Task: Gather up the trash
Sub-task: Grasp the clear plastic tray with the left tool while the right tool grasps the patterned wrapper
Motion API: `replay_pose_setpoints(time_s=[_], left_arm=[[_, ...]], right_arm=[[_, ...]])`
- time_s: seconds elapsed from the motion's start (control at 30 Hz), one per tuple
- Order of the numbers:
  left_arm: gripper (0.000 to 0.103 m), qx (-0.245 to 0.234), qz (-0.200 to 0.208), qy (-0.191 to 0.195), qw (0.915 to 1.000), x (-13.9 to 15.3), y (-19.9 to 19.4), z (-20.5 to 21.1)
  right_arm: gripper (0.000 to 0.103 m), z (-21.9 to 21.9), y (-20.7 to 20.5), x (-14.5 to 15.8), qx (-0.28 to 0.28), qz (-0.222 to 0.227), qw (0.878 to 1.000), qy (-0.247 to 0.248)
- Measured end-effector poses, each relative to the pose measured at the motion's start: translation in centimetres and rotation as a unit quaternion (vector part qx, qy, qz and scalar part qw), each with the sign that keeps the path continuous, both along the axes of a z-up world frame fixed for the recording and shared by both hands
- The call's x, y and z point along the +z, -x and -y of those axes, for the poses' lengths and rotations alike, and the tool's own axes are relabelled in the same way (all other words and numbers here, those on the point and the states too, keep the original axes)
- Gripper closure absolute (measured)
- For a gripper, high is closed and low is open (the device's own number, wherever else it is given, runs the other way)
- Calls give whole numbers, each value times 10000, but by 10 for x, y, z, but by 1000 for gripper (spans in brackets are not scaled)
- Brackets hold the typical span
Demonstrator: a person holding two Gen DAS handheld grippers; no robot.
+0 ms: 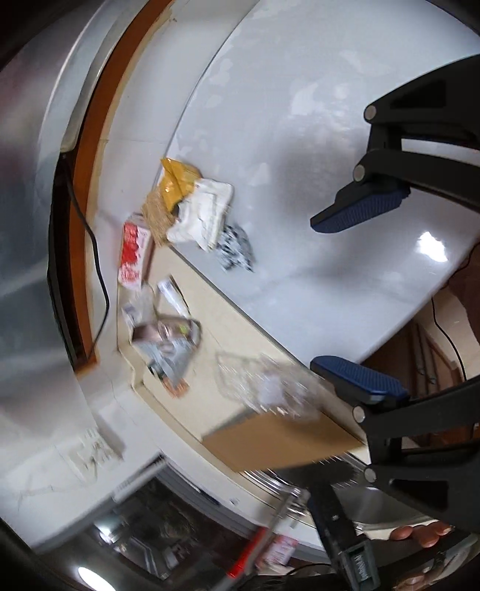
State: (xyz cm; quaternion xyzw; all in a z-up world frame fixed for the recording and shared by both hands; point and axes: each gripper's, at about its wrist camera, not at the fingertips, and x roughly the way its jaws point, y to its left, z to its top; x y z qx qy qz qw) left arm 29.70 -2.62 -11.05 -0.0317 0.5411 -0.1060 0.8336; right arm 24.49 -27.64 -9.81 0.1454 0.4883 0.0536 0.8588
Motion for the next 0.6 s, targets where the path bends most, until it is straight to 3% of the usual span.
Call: replay_pose_setpoints(time_s=[0.23,0.4,0.6], left_arm=[[2,-40,-482,-391,9981,-51,-73,20],[2,88,-809,-462,9956,-76,-101,24],[2,48,-990,-860,9914,-96,-115,36]], right_arm=[[34,11,-67,-36,-484,-379,9980,-147],[34,8,-106,-62,-594,-677,9959,49],[34,0,-125,-84,-542,-920,9936,370]])
